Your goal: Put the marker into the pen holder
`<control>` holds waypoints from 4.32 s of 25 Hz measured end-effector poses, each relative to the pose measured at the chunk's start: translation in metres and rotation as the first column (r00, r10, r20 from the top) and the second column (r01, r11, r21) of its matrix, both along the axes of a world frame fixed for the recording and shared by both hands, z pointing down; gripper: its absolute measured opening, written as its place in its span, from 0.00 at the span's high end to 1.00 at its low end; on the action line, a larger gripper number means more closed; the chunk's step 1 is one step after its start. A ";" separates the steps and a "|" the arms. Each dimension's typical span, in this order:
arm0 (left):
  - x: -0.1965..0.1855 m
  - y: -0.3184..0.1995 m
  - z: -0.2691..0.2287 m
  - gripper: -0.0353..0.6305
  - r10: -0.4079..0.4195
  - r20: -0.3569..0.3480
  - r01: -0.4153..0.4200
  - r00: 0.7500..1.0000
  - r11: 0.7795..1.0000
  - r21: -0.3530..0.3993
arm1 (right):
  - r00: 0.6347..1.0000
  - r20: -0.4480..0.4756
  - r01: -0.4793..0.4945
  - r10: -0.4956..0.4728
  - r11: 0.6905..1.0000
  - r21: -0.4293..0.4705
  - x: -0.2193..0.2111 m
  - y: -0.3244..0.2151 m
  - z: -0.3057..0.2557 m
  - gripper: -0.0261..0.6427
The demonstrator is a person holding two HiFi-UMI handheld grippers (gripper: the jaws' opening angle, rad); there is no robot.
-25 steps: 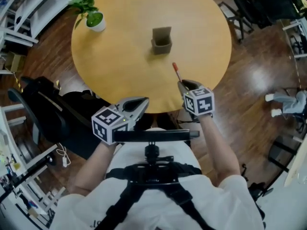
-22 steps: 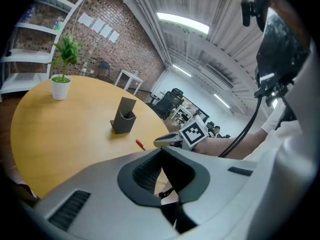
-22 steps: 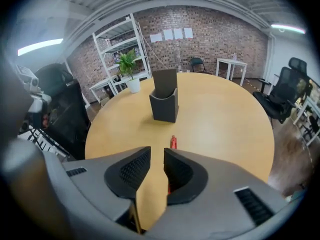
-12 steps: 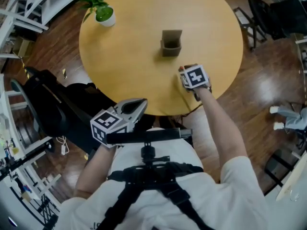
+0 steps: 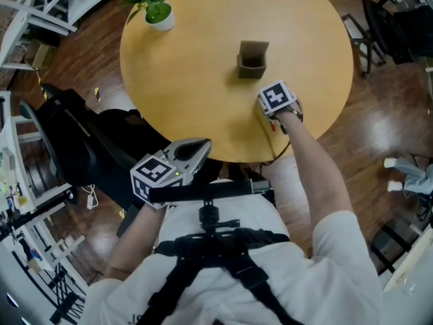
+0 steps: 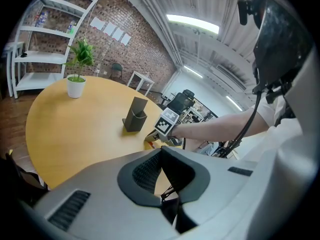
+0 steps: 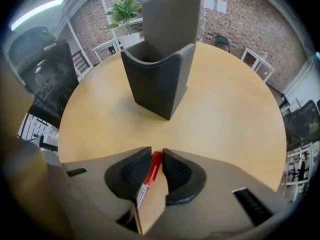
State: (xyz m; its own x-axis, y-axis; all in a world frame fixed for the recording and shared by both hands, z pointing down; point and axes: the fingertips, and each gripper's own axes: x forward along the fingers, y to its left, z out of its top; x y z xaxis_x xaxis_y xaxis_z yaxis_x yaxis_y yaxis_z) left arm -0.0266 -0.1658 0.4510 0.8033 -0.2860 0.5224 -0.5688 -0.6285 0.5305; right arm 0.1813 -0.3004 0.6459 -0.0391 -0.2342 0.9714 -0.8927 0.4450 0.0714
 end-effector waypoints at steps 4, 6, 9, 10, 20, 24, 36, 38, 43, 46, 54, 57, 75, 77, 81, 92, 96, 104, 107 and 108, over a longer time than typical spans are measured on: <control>0.000 -0.001 -0.001 0.95 0.002 -0.002 -0.002 1.000 1.000 0.001 | 0.964 0.263 -0.023 0.024 1.000 -0.006 -0.042 0.013 -0.008 0.86; 0.002 -0.002 -0.001 0.95 0.008 -0.006 -0.008 1.000 1.000 0.004 | 0.960 0.273 -0.078 0.063 0.996 0.045 -0.034 0.014 -0.021 0.86; 0.004 -0.004 0.000 0.95 0.024 -0.011 -0.024 1.000 1.000 0.009 | 0.967 0.241 -0.137 0.079 0.962 0.235 -0.012 -0.002 -0.059 0.86; 0.006 -0.004 -0.001 0.95 0.031 -0.012 -0.031 0.999 0.999 0.011 | 0.963 0.256 -0.152 0.077 0.946 0.285 -0.011 -0.006 -0.072 0.86; 0.014 -0.007 -0.011 0.95 0.045 -0.018 -0.045 0.999 0.999 0.030 | 0.891 0.455 -0.302 0.014 0.765 0.569 -0.018 -0.053 -0.206 0.86; 0.009 -0.010 -0.017 0.95 0.003 -0.020 -0.003 1.000 1.000 0.017 | 0.882 0.470 -0.321 -0.024 0.700 0.638 -0.026 -0.081 -0.237 0.86; -0.006 -0.017 -0.020 0.95 -0.092 -0.027 0.093 0.995 0.996 0.011 | 0.899 0.436 -0.300 -0.040 0.668 0.680 -0.045 -0.120 -0.231 0.86; -0.007 -0.017 -0.019 0.95 -0.100 -0.024 0.101 0.995 0.995 0.007 | 0.905 0.423 -0.290 -0.039 0.671 0.682 -0.046 -0.121 -0.225 0.86; -0.008 -0.021 -0.018 0.95 -0.111 -0.022 0.112 0.994 0.994 0.006 | 0.928 0.372 -0.248 -0.036 0.686 0.684 -0.049 -0.121 -0.203 0.86; -0.007 -0.020 -0.018 0.95 -0.110 -0.017 0.110 0.994 0.994 0.002 | 0.929 0.370 -0.255 -0.014 0.701 0.666 -0.048 -0.116 -0.190 0.86; -0.003 -0.019 -0.017 0.95 -0.095 -0.012 0.095 0.995 0.996 0.001 | 0.919 0.386 -0.309 0.081 0.757 0.576 -0.040 -0.111 -0.143 0.86; -0.002 -0.020 -0.017 0.95 -0.093 -0.012 0.093 0.996 0.996 0.000 | 0.915 0.394 -0.318 0.089 0.760 0.566 -0.039 -0.111 -0.138 0.86; 0.002 -0.023 -0.020 0.95 -0.043 -0.037 0.044 0.998 0.999 0.016 | 0.893 0.440 -0.347 0.089 0.760 0.549 -0.039 -0.101 -0.148 0.83; 0.003 -0.024 -0.020 0.95 -0.033 -0.042 0.034 0.999 0.999 0.018 | 0.895 0.437 -0.346 0.088 0.756 0.556 -0.039 -0.099 -0.153 0.83; 0.006 -0.025 -0.020 0.95 -0.017 -0.053 0.019 0.998 1.000 0.020 | 0.890 0.448 -0.355 0.079 0.737 0.576 -0.039 -0.089 -0.171 0.83; 0.015 -0.028 -0.021 0.95 0.033 -0.076 -0.030 0.997 0.999 0.041 | 0.865 0.497 -0.373 0.076 0.759 0.534 -0.036 -0.004 -0.206 0.83; 0.019 -0.027 -0.019 0.95 0.060 -0.072 -0.057 0.996 0.997 0.044 | 0.841 0.529 -0.407 0.111 0.774 0.485 -0.035 0.027 -0.203 0.83; 0.021 -0.024 -0.011 0.95 0.099 -0.072 -0.096 0.993 0.995 0.033 | 0.794 0.579 -0.481 0.183 0.772 0.416 -0.045 0.078 -0.193 0.83; 0.019 -0.022 -0.010 0.95 0.111 -0.077 -0.109 0.991 0.994 0.031 | 0.793 0.580 -0.475 0.186 0.785 0.397 -0.058 0.100 -0.175 0.83; 0.017 -0.021 -0.010 0.95 0.115 -0.080 -0.113 0.990 0.993 0.031 | 0.791 0.580 -0.477 0.194 0.789 0.386 -0.062 0.107 -0.170 0.83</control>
State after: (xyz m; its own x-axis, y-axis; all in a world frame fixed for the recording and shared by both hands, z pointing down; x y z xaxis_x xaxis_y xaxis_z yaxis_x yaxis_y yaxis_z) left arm -0.0093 -0.1871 0.4415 0.8712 -0.2028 0.4471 -0.4479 -0.7013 0.5546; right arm 0.1193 -0.1938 0.4761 -0.2911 -0.7582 0.5834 -0.9458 0.1363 -0.2948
